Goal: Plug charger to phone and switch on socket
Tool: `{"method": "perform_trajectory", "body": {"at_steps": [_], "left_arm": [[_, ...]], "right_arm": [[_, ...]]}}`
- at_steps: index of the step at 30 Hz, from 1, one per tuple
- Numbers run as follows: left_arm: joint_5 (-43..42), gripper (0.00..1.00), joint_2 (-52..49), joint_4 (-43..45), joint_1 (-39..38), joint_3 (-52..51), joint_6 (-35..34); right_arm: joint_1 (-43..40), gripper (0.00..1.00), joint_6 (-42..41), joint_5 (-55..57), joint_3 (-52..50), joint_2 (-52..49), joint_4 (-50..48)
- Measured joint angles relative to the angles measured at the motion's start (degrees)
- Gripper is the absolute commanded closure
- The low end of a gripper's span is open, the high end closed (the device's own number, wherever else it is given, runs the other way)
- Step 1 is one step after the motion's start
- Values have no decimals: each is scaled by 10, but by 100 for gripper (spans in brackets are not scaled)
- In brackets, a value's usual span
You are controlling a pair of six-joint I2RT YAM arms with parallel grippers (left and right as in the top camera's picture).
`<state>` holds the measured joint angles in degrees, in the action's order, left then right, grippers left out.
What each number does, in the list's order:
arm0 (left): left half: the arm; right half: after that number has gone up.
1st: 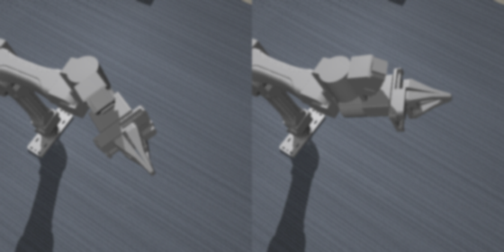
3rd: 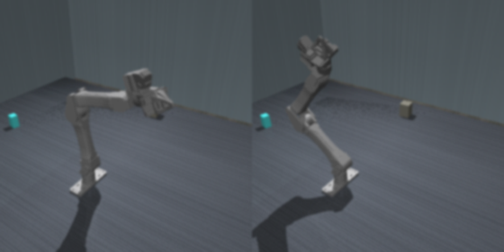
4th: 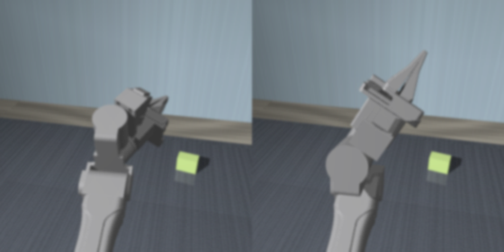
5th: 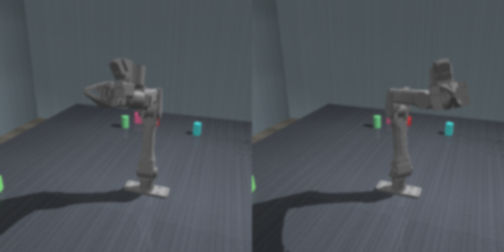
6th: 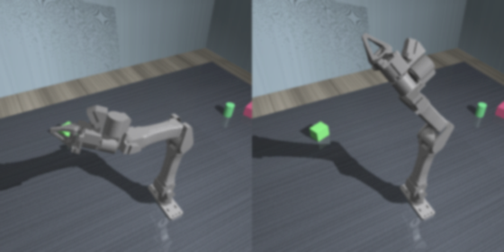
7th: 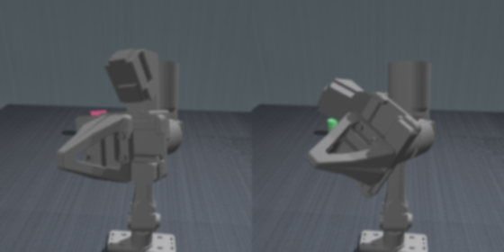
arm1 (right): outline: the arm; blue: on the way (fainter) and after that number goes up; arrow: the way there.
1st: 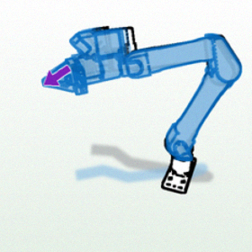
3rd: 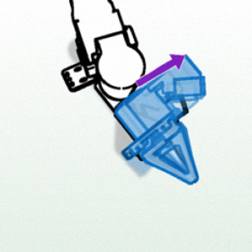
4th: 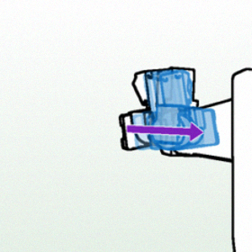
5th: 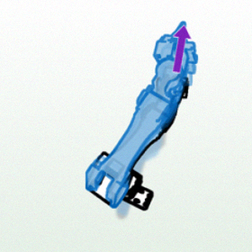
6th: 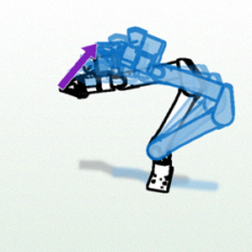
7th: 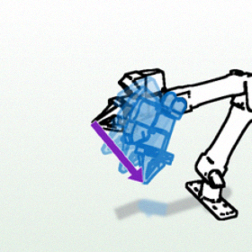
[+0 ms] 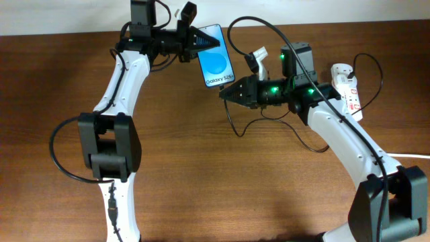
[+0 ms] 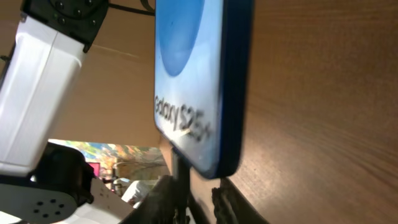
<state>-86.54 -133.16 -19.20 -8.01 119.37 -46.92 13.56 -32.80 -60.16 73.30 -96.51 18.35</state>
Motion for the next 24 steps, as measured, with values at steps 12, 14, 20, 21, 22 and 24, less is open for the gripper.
{"method": "perform_trajectory", "body": {"at_steps": [12,14,20,21,22,24], "left_arm": [[-16,100,1,-3,1,-13,85],[-15,100,1,-3,-2,-13,106],[22,100,1,-19,-29,-14,130],[39,100,2,-54,-33,-15,145],[59,100,2,-90,-33,-15,163],[117,100,4,-195,-33,-16,213]], "right_arm": [[-122,52,92,8,9,-1,181],[-122,52,108,30,9,-1,207],[-122,51,147,59,9,-2,238],[-122,47,150,60,9,-2,239],[-122,45,153,62,9,-2,239],[-122,44,155,64,9,-2,242]]}}
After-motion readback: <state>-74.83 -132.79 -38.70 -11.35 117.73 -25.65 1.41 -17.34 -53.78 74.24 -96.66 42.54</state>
